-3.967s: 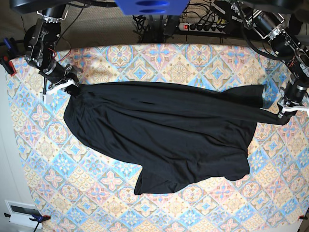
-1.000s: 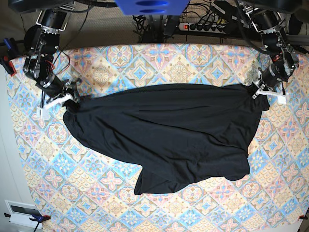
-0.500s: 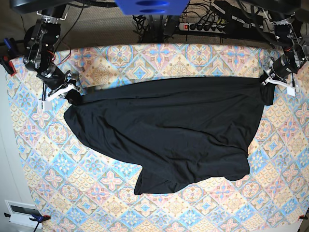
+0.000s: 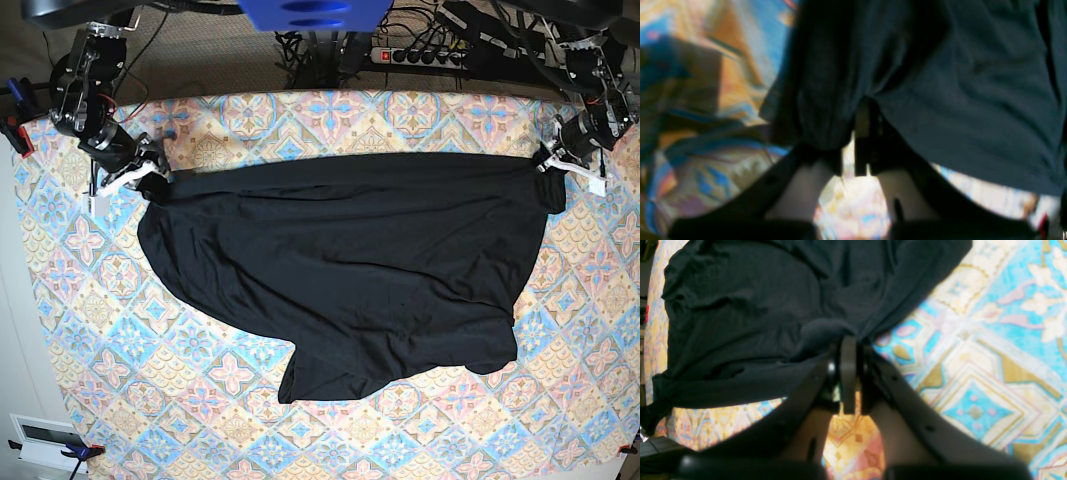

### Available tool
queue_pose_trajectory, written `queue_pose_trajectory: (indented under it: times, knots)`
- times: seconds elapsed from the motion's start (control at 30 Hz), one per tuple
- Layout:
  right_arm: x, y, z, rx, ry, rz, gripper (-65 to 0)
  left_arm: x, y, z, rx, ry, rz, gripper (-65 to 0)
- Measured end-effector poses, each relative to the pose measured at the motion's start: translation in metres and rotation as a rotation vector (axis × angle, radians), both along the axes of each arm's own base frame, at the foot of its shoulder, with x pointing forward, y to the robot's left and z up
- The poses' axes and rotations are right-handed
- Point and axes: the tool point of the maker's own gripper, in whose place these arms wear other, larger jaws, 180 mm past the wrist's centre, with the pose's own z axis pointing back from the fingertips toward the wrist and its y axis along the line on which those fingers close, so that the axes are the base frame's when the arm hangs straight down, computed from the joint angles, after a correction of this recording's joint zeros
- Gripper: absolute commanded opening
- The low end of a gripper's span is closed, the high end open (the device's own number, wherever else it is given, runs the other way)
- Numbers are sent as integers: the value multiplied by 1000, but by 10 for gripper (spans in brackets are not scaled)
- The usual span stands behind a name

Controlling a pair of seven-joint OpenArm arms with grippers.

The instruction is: Layout the t-shirt on the table in an organized manner, then fold the t-shirt properly

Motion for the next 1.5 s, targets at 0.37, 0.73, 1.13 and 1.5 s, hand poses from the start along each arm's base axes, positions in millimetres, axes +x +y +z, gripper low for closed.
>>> queue_pose_trajectory:
  times: [0.37,0.73,1.13,1.5]
  knots:
    - [3,-3,1,-9,-2,-4,-650,-23,-2,19,-28,-5,-24,-313]
    - [3,-2,1,-5,-5,-5,-650,-8,2,2,-116,-41,88,-271]
    - [2,-2,0,-7,0,-5,-650,44,-40,-7,-103,-96,60,-282]
    - [3,-2,1,-7,-4,-4,-650,57,-53,-4,-136,-112,47,-650]
